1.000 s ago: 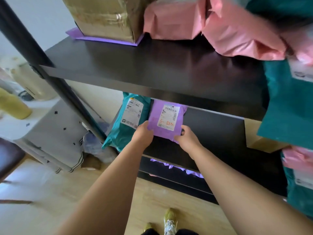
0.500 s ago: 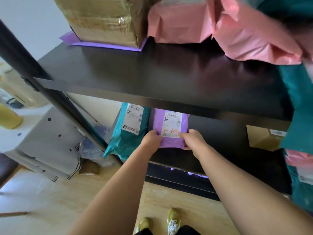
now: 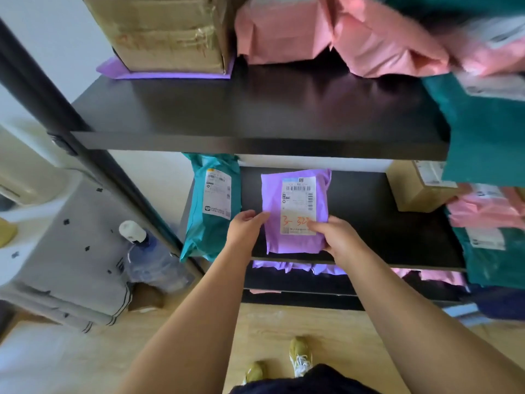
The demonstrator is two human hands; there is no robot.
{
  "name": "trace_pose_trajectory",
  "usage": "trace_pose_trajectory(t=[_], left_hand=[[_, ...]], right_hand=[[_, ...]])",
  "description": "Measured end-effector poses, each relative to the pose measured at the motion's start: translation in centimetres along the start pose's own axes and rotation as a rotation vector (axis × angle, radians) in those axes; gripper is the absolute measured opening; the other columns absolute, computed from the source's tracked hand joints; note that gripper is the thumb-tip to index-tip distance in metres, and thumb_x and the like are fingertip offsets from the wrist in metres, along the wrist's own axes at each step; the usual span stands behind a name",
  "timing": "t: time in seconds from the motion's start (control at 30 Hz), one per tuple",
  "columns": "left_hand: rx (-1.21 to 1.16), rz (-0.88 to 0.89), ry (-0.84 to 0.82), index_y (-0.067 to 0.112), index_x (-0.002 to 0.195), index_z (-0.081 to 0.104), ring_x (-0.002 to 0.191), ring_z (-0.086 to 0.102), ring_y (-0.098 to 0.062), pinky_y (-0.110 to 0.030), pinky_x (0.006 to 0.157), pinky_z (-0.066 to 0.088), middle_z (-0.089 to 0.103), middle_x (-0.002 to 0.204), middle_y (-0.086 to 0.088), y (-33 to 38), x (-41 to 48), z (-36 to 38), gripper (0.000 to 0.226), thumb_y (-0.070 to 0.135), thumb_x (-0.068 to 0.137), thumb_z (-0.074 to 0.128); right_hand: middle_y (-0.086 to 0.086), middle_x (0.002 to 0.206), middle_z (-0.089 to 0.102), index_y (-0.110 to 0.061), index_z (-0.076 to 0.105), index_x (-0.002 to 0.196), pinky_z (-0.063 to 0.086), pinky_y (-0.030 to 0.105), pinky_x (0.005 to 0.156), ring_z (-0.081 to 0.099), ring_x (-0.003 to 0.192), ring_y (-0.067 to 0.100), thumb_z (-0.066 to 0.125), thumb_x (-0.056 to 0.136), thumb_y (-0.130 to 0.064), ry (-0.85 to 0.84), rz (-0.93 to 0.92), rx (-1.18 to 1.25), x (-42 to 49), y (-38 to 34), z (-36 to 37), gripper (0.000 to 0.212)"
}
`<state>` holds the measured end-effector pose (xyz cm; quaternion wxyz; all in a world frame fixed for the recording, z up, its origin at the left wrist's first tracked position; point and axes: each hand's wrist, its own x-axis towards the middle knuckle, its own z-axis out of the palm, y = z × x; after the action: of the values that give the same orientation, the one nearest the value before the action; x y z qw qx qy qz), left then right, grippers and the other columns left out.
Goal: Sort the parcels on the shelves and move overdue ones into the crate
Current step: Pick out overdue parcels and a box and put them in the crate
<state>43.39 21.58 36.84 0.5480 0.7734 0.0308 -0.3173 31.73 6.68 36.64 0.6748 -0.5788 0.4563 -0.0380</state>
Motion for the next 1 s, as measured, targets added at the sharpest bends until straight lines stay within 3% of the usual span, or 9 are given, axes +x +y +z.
trace_pose_trajectory(t=[0.07,0.17,0.4,0.63,0.73,0.8,0.87,1.0], left_hand=[[-0.086,-0.017,-0.134,0.018,0.108,0.066,0.093,0.062,-0.018,-0.032,0.089,0.051,0.068,0.101,-0.001,0.2,-0.3,-0.2,0.036,0.043,0.083,0.073],[-0.203,-0.043,-0.300,0.009,0.106,0.072,0.089,0.071,-0.024,-0.032,0.084,0.057,0.076,0.100,-0.010,0.6,-0.8,-0.1,0.032,0.033,0.085,0.073],[-0.287,-0.042,-0.322,-0.002,0.105,0.069,0.073,0.071,-0.021,-0.023,0.058,0.053,0.075,0.096,-0.015,1.5,-2.2,0.6,0.032,0.016,0.080,0.078],[-0.294,-0.051,-0.285,0.003,0.099,0.070,0.074,0.072,-0.022,-0.027,0.060,0.057,0.076,0.091,-0.012,1.8,-2.4,1.0,0.025,0.017,0.081,0.078],[-0.285,-0.080,-0.248,0.005,0.096,0.068,0.081,0.072,-0.024,-0.034,0.075,0.060,0.076,0.090,-0.011,1.8,-2.0,1.7,0.024,0.021,0.081,0.078],[-0.281,-0.082,-0.265,0.005,0.096,0.068,0.080,0.072,-0.024,-0.035,0.077,0.060,0.076,0.090,-0.010,1.7,-1.8,2.7,0.026,0.023,0.081,0.078],[-0.263,-0.079,-0.293,0.006,0.100,0.069,0.083,0.073,-0.025,-0.035,0.077,0.060,0.077,0.091,-0.009,1.6,-1.8,3.9,0.031,0.029,0.082,0.078],[-0.131,-0.103,-0.370,0.006,0.107,0.068,0.083,0.074,-0.025,-0.036,0.076,0.060,0.076,0.094,-0.010,1.0,-1.7,7.6,0.034,0.035,0.088,0.071]], right_hand=[[0.004,0.105,0.075,-0.018,0.067,0.108,0.052,0.044,0.097,0.069,0.103,0.024,0.066,0.092,-0.012,-0.057,0.016,0.087,-0.9,0.4,-0.9,0.017],[0.005,0.107,0.075,-0.015,0.065,0.116,0.051,0.046,0.100,0.069,0.105,0.025,0.066,0.091,-0.013,-0.115,-0.003,0.147,-2.3,0.8,-2.0,0.025],[0.008,0.108,0.074,-0.011,0.065,0.117,0.054,0.047,0.096,0.070,0.104,0.026,0.068,0.090,-0.013,-0.099,-0.061,0.209,-5.5,1.1,-2.9,0.027],[0.007,0.109,0.072,-0.015,0.063,0.118,0.057,0.039,0.084,0.069,0.101,0.023,0.068,0.092,-0.026,-0.042,-0.049,0.127,-6.9,1.5,-3.0,0.029],[0.012,0.105,0.069,-0.012,0.062,0.118,0.054,0.030,0.068,0.067,0.075,0.019,0.069,0.090,-0.032,-0.060,0.005,0.127,-7.2,1.8,-3.6,0.035],[0.015,0.104,0.069,-0.009,0.063,0.118,0.053,0.028,0.063,0.062,0.062,0.017,0.069,0.090,-0.027,-0.060,0.024,0.183,-7.1,1.9,-4.5,0.034],[0.017,0.104,0.069,-0.007,0.063,0.118,0.055,0.029,0.063,0.065,0.063,0.019,0.068,0.091,-0.021,-0.013,0.034,0.209,-6.9,2.0,-5.3,0.030],[0.017,0.105,0.069,-0.006,0.061,0.115,0.059,0.035,0.074,0.072,0.085,0.028,0.067,0.091,-0.010,0.136,0.085,0.278,-5.2,2.2,-7.8,0.026]])
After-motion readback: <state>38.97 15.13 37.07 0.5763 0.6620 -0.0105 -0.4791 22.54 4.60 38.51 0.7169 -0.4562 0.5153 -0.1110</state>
